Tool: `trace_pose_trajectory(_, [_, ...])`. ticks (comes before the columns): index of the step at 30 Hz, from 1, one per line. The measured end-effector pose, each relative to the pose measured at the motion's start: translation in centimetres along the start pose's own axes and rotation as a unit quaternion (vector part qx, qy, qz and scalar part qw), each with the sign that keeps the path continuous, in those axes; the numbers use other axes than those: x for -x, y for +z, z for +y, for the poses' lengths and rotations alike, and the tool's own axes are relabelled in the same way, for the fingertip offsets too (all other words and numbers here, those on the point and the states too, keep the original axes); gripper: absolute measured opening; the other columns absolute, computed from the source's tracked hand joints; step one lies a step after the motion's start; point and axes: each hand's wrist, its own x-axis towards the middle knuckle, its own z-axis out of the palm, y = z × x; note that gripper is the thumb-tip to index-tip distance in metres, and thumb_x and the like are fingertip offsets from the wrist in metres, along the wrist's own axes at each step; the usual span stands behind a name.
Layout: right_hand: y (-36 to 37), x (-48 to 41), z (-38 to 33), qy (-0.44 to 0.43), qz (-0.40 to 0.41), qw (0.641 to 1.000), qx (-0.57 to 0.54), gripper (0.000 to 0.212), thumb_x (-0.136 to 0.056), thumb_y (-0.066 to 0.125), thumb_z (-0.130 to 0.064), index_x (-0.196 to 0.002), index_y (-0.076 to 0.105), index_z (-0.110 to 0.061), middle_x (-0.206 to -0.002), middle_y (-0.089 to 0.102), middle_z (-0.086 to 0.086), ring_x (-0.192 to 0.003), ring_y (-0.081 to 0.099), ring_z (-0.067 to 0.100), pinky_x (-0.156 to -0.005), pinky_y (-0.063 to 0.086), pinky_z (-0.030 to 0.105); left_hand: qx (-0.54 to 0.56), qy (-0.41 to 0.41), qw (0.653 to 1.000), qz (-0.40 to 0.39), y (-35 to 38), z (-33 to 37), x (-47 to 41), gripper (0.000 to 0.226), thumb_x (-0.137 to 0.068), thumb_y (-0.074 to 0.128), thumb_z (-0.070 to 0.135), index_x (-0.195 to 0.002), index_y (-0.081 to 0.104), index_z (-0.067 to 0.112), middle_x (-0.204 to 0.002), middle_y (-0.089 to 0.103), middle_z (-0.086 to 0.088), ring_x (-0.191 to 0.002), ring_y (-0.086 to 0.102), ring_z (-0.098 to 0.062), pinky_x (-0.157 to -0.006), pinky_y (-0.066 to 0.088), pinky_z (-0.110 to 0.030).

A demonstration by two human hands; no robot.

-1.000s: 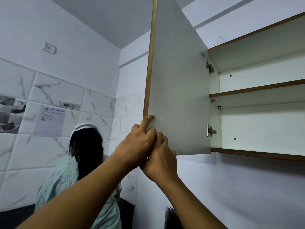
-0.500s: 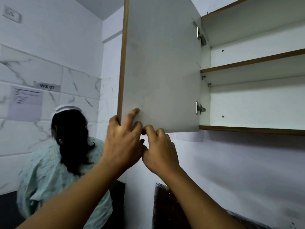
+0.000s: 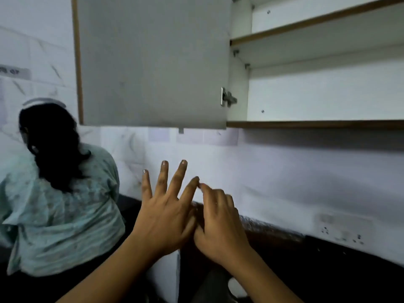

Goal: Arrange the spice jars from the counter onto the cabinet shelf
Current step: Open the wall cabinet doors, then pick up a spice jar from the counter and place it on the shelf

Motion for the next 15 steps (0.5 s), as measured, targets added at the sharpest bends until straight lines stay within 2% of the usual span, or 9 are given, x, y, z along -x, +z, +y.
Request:
trace_pose_trajectory(4, [1.4, 6.0, 4.5, 0.043, -0.083, 0.995, 0.017, 0.064, -0.083, 0.041, -0.035, -0.142, 0.024, -0.017, -0.138, 0.036, 0.005, -0.126, 0.035, 0.026, -0.101, 0.038, 0.036, 0.074, 0.027, 0.993, -0.086, 2.6, 6.2, 4.3, 0.064, -0.079, 0.040, 0.051, -0.137, 0.043, 0.024, -0.150, 0.033, -0.009, -0.135, 0.030, -0.044, -0.094, 0.027, -0.073])
trace_pose_trajectory(8, [2.8, 12.5, 8.3, 0.124, -0.141, 0.982, -0.024, 0.073, -0.084, 0.057, -0.034, -0.145, 0.019, -0.019, -0.145, 0.029, 0.002, -0.135, 0.025, 0.021, -0.109, 0.032, 0.034, 0.145, 0.033, 0.971, -0.190, 5.5, 11.6, 8.6, 0.064, -0.087, 0.030, 0.059, -0.142, 0.034, 0.028, -0.152, 0.028, -0.004, -0.136, 0.023, -0.042, -0.098, 0.024, -0.068])
trace_pose_trajectory(11, [4.1, 17.2, 10.4, 0.176, -0.197, 0.963, -0.054, 0.078, -0.085, 0.058, -0.032, -0.148, 0.013, -0.022, -0.149, 0.025, 0.001, -0.137, 0.021, 0.020, -0.110, 0.028, 0.033, 0.209, 0.022, 0.939, -0.273, 7.2, 14.8, 12.7, 0.067, -0.088, 0.017, 0.068, -0.146, 0.021, 0.034, -0.155, 0.012, 0.001, -0.140, 0.006, -0.036, -0.105, 0.013, -0.061])
trace_pose_trajectory(13, [5.2, 19.9, 11.6, 0.194, -0.249, 0.947, -0.057, 0.079, -0.085, 0.057, -0.032, -0.148, 0.010, -0.025, -0.150, 0.023, 0.003, -0.137, 0.018, 0.021, -0.110, 0.026, 0.034, 0.237, -0.009, 0.915, -0.326, 8.4, 16.5, 16.0, 0.076, -0.080, 0.003, 0.076, -0.147, 0.007, 0.039, -0.155, -0.007, 0.006, -0.140, -0.013, -0.031, -0.110, 0.002, -0.056])
trace_pose_trajectory(15, [6.4, 22.1, 12.3, 0.218, -0.292, 0.929, -0.062, 0.079, -0.086, 0.057, -0.034, -0.148, 0.009, -0.028, -0.150, 0.023, 0.003, -0.138, 0.017, 0.023, -0.110, 0.026, 0.035, 0.251, -0.034, 0.882, -0.398, 9.5, 17.4, 19.2, 0.085, -0.072, -0.004, 0.080, -0.147, -0.004, 0.040, -0.151, -0.021, 0.009, -0.137, -0.024, -0.027, -0.114, -0.003, -0.053])
